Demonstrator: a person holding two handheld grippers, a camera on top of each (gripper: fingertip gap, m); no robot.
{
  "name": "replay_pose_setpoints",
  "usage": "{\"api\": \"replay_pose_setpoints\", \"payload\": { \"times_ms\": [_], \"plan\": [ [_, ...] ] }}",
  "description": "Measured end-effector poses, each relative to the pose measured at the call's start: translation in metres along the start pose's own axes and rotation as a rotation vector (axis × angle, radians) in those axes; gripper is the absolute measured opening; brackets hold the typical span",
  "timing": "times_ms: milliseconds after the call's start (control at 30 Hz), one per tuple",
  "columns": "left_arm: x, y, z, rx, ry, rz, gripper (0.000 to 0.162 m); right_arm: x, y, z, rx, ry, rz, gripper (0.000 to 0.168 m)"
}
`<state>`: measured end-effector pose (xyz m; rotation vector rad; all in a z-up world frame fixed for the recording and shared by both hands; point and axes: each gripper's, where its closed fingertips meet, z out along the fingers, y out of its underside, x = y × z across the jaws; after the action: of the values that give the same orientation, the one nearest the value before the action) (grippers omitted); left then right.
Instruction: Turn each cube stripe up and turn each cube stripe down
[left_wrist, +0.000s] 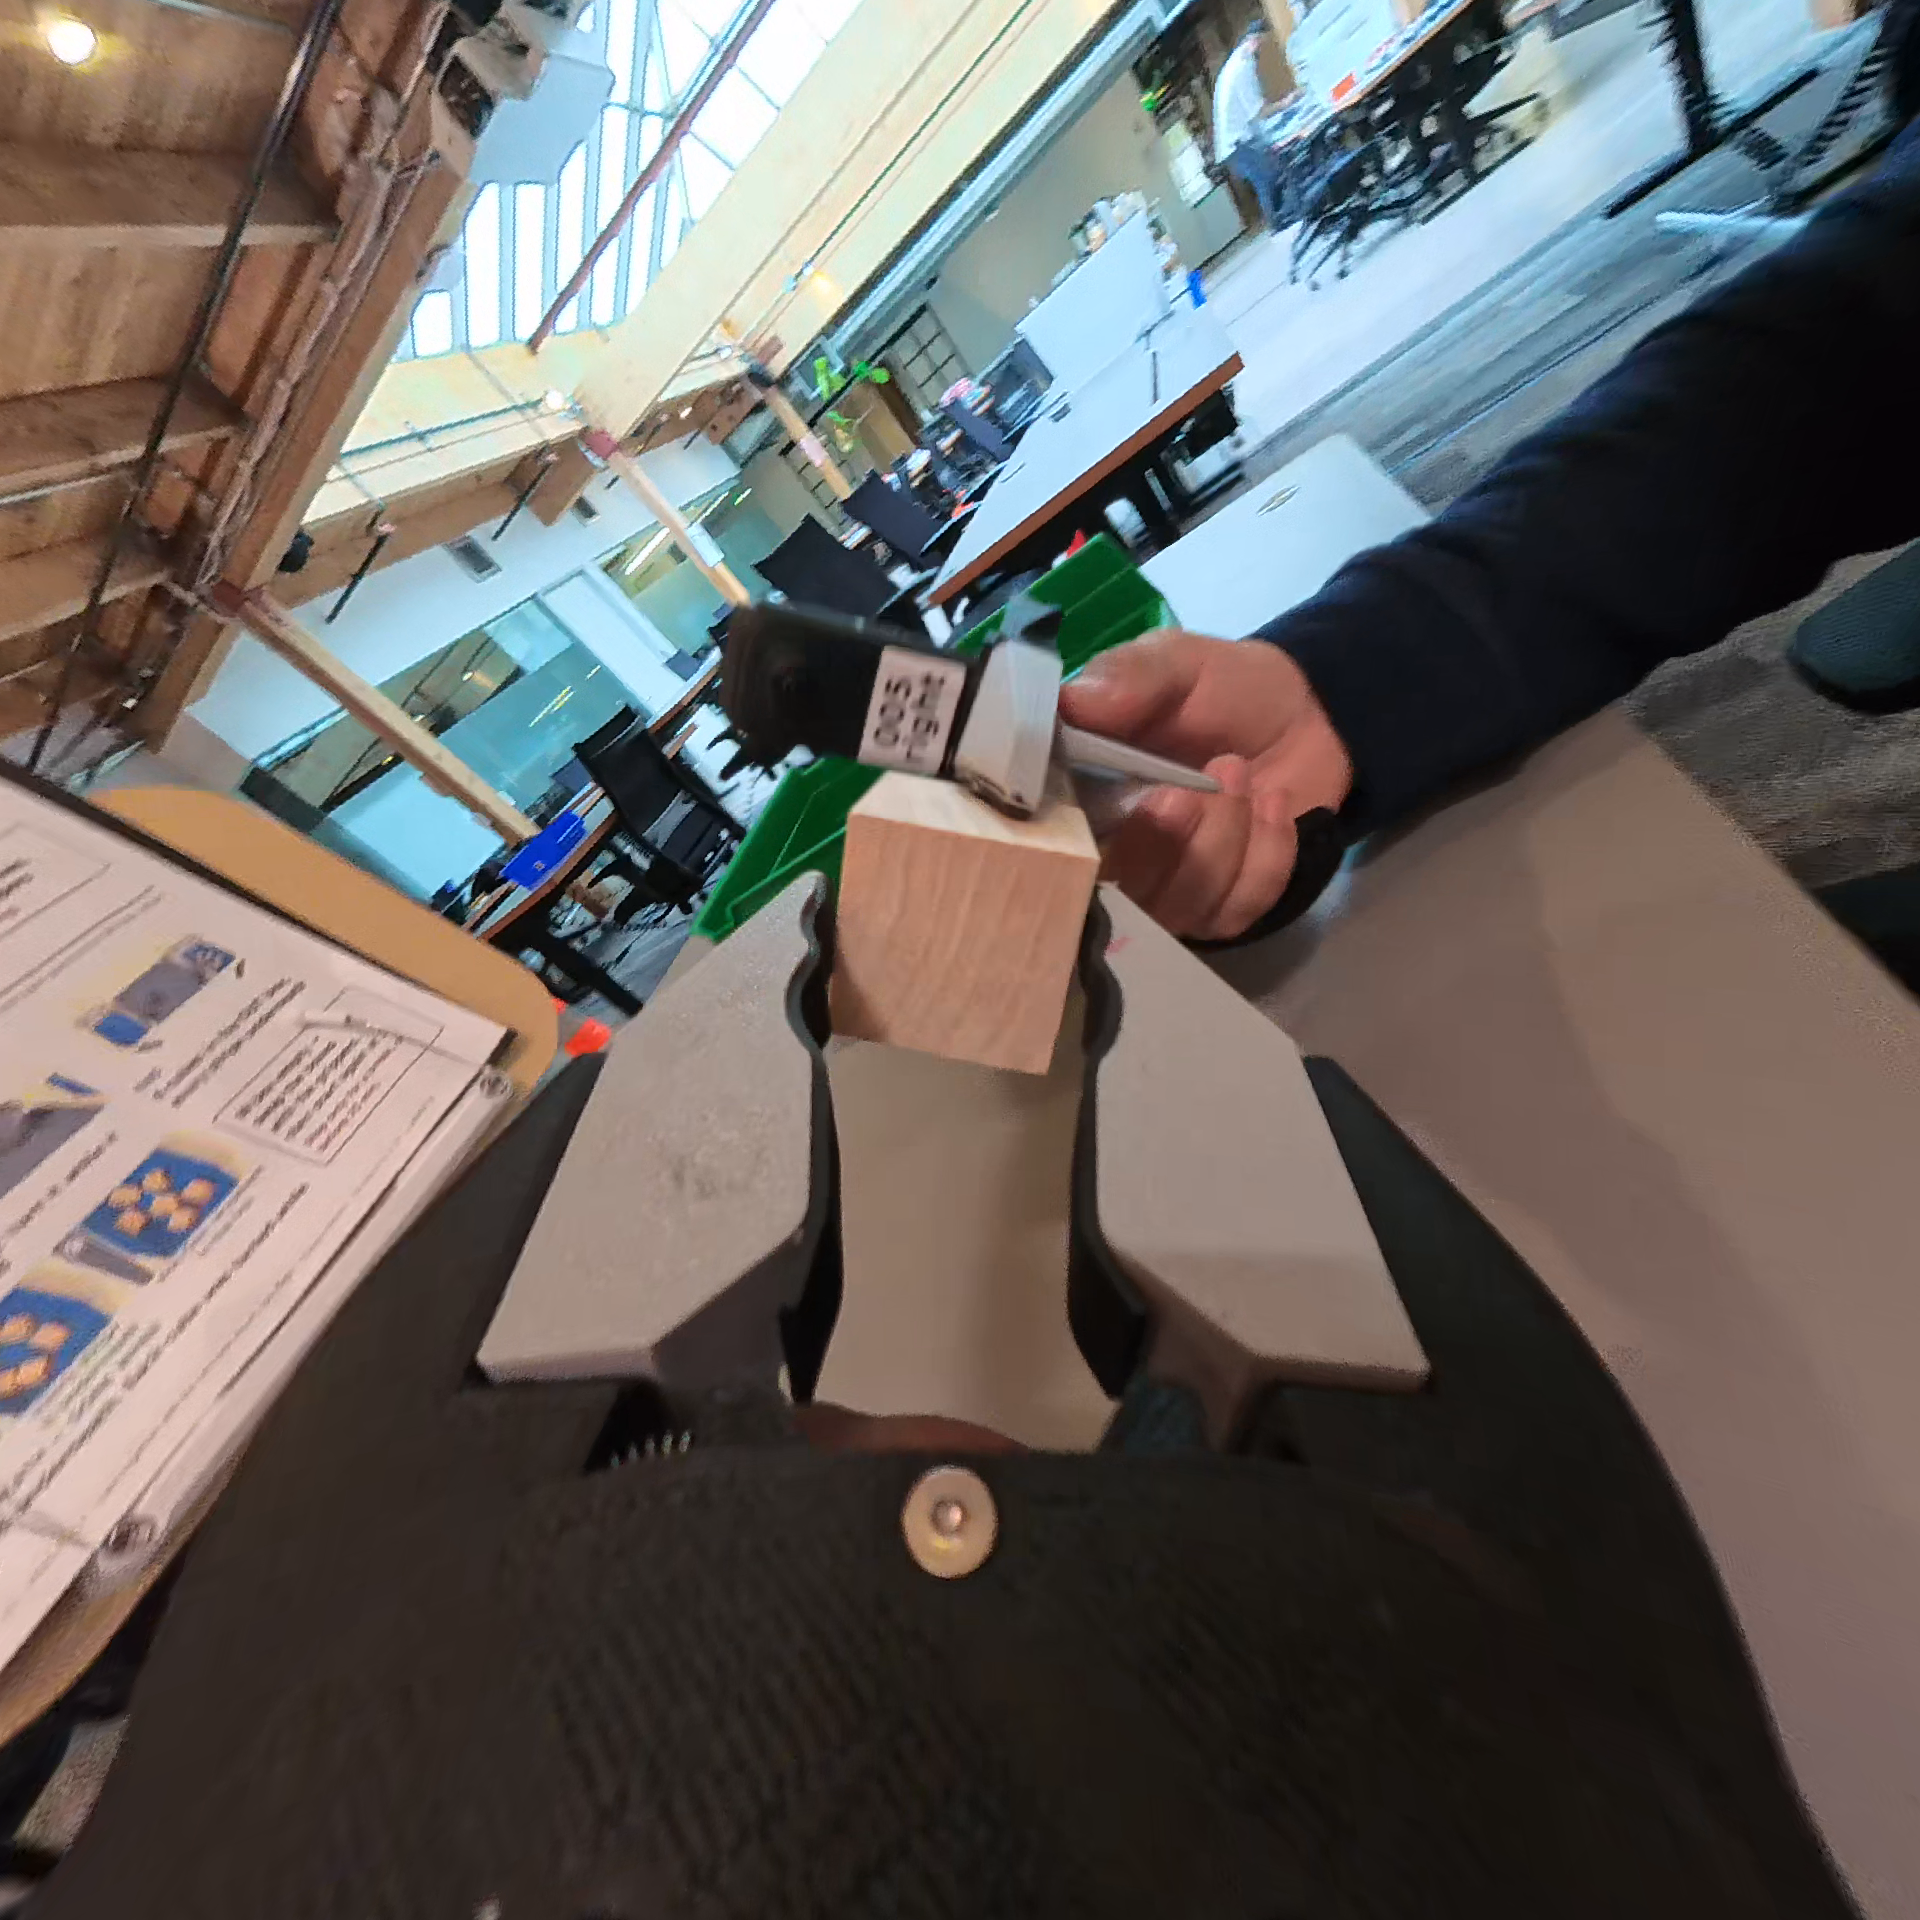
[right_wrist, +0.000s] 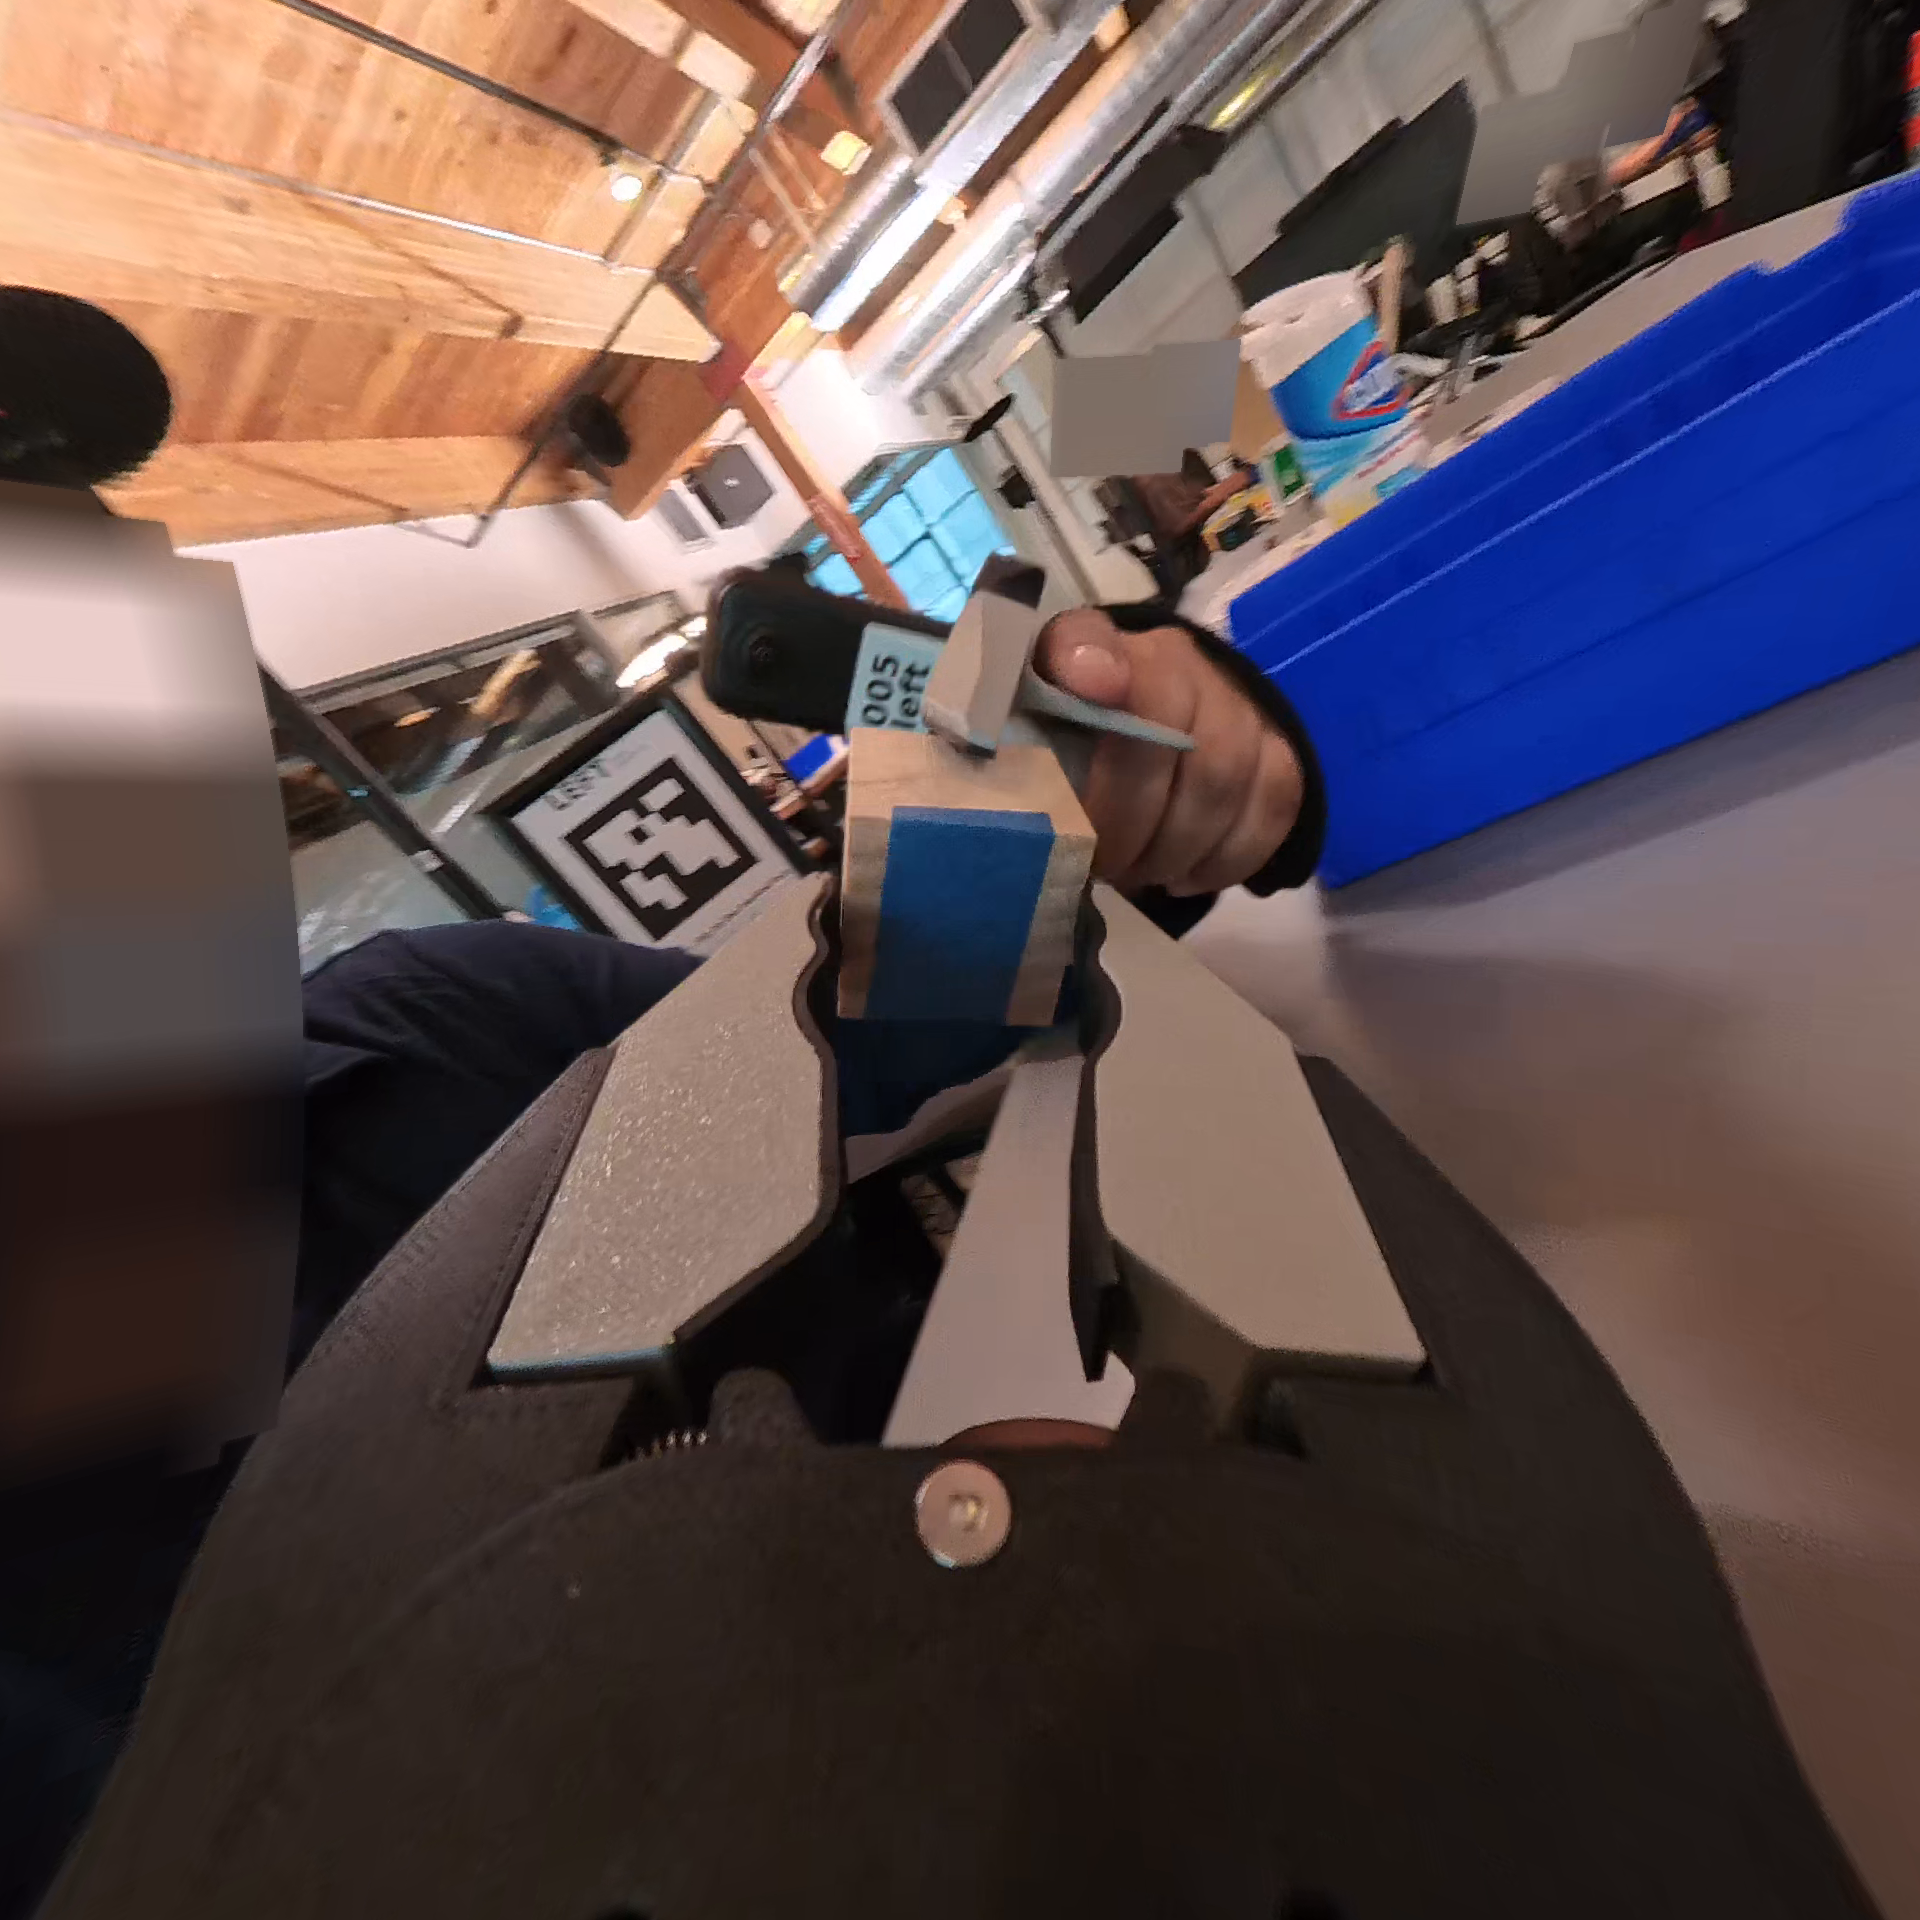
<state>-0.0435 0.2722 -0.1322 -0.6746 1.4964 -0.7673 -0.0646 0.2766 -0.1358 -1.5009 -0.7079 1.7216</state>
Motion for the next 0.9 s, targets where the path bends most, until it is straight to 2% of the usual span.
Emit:
{"api": "replay_pose_setpoints", "payload": {
  "times_ms": [167, 367, 500, 600, 700, 767, 833, 900],
  "plan": [
    [-0.001, 0.035, -0.001, -0.106, -0.092, 0.001, 0.05, 0.026, -0.01, -0.012, -0.001, 0.301, -0.231, 0.041],
    [-0.017, 0.046, -0.008, -0.126, -0.164, -0.017, 0.049, 0.034, -0.021, -0.024, 0.004, 0.467, -0.36, 0.041],
    [-0.021, 0.058, -0.007, -0.201, -0.239, 0.048, 0.048, 0.018, -0.044, -0.045, 0.085, 0.588, -0.486, 0.041],
    [-0.013, 0.075, -0.001, -0.283, -0.209, 0.068, 0.046, -0.005, -0.061, -0.069, 0.114, 0.731, -0.534, 0.041],
    [-0.014, 0.097, -0.001, -0.388, -0.227, 0.164, 0.044, -0.009, -0.086, -0.13, 0.057, 1.066, -0.559, 0.041],
    [-0.014, 0.106, -0.002, -0.428, -0.227, 0.19, 0.044, -0.006, -0.102, -0.185, 0.01, 1.286, -0.552, 0.041],
    [-0.012, 0.111, -0.002, -0.449, -0.217, 0.191, 0.044, 0.008, -0.108, -0.248, -0.055, 1.487, -0.485, 0.041],
    [-0.011, 0.115, -0.002, -0.467, -0.211, 0.206, 0.044, 0.032, -0.096, -0.311, -0.133, 1.635, -0.334, 0.042]
  ]
}}
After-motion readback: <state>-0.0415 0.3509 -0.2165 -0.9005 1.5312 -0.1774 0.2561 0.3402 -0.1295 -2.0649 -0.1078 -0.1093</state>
